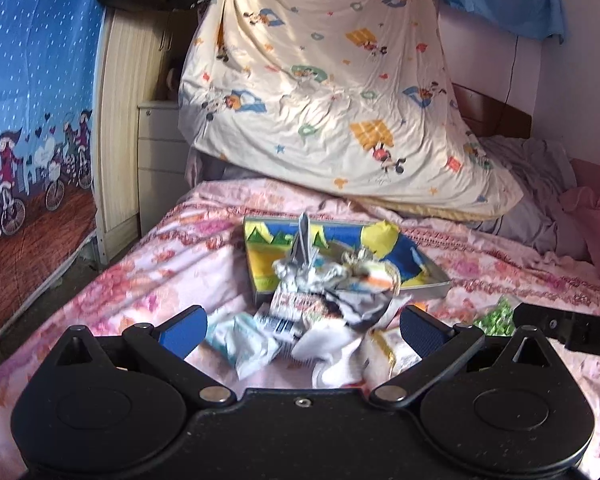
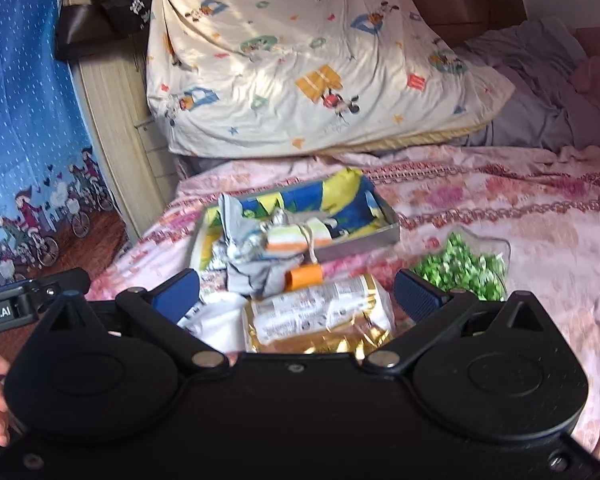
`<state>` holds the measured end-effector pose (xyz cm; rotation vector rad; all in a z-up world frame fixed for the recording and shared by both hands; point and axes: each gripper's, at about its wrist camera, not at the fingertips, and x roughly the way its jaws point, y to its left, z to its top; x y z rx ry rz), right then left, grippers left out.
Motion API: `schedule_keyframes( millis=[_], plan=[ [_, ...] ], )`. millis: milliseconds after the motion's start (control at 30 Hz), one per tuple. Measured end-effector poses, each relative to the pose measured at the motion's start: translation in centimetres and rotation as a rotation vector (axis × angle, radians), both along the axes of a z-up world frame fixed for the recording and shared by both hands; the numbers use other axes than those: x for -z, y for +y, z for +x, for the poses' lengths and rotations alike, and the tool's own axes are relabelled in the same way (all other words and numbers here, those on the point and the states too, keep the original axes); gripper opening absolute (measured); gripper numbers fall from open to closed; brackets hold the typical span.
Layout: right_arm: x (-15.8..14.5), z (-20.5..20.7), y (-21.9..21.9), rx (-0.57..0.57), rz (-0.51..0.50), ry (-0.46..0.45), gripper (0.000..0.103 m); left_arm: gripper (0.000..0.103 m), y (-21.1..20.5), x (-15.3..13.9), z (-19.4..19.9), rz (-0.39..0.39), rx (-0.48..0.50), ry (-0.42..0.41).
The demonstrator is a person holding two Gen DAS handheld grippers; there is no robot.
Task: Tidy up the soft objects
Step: 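Withdraw both tools from the box back over the remaining pile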
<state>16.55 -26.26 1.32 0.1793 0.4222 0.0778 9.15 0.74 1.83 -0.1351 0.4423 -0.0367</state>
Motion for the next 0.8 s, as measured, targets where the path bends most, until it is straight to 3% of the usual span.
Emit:
schedule_keyframes(
  millis=[267, 800],
  plan=[
    [2.6, 0.5, 0.9, -0.002, -0.032, 0.044, 0.103, 0.102, 1.0, 2.4, 0.3, -0.038, -0.035, 0.072],
    [5.1, 1.2, 2.5, -0.037, -0.065, 0.104, 0.103, 0.102, 0.4, 2.9, 0.2, -0.007, -0.035, 0.107]
  ],
)
